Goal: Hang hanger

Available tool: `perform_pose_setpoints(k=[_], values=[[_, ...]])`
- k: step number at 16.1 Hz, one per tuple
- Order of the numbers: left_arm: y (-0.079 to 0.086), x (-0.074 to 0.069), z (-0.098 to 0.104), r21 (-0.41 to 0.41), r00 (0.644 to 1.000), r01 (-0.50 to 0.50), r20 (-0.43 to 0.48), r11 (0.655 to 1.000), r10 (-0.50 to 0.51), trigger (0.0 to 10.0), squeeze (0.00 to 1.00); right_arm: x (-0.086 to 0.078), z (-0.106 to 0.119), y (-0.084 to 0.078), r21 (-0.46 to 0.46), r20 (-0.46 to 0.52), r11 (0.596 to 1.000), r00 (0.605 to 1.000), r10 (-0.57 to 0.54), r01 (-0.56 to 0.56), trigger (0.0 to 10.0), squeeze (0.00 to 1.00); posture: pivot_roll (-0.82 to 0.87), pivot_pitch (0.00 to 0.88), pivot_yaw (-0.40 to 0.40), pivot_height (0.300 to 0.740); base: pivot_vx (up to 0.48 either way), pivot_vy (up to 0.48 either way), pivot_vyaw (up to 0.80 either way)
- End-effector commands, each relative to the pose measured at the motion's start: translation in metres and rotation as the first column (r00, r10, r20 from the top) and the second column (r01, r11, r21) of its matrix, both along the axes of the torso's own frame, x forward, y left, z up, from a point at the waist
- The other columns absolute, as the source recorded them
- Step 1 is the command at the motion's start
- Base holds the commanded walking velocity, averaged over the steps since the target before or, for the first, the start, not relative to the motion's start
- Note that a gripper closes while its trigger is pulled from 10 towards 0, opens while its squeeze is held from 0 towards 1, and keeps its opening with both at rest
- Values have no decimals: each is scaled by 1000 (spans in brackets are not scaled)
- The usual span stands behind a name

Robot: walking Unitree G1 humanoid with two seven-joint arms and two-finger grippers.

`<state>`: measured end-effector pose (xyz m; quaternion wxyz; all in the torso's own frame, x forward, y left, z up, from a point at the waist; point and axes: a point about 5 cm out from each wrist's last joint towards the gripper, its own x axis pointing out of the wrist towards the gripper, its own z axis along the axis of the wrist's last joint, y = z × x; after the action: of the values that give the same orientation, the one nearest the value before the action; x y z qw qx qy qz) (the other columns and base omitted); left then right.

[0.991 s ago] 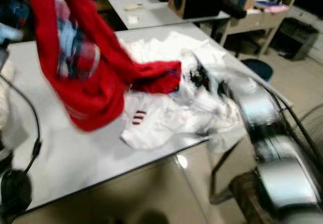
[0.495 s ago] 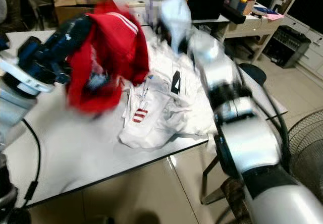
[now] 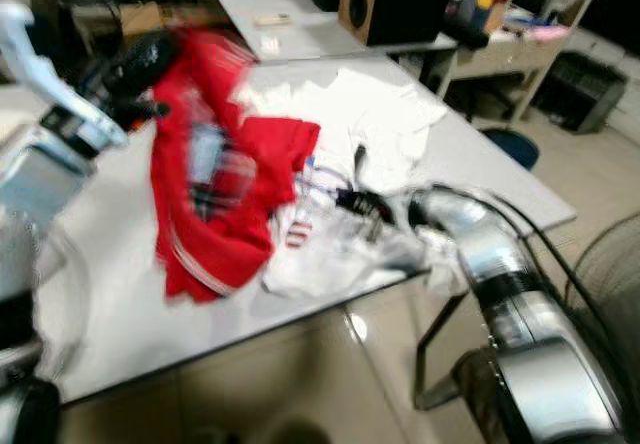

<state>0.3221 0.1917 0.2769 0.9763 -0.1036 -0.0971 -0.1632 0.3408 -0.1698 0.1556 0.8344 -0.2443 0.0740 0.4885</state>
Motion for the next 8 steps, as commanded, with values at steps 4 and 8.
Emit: perform_pose_setpoints(k=[4, 8], values=[[17, 9, -54, 343, 963, -118, -189, 932, 191, 0, 0, -39, 54, -4, 155, 128, 987, 992, 19, -39, 10000, 0, 49, 0, -2, 740, 0, 0, 0], [29, -1, -103, 448, 922, -26, -334, 894, 195, 10000, 0, -76, 58, -9, 199, 95, 976, 990, -104, 83, 10000, 0, 43, 0, -15, 740, 0, 0, 0]])
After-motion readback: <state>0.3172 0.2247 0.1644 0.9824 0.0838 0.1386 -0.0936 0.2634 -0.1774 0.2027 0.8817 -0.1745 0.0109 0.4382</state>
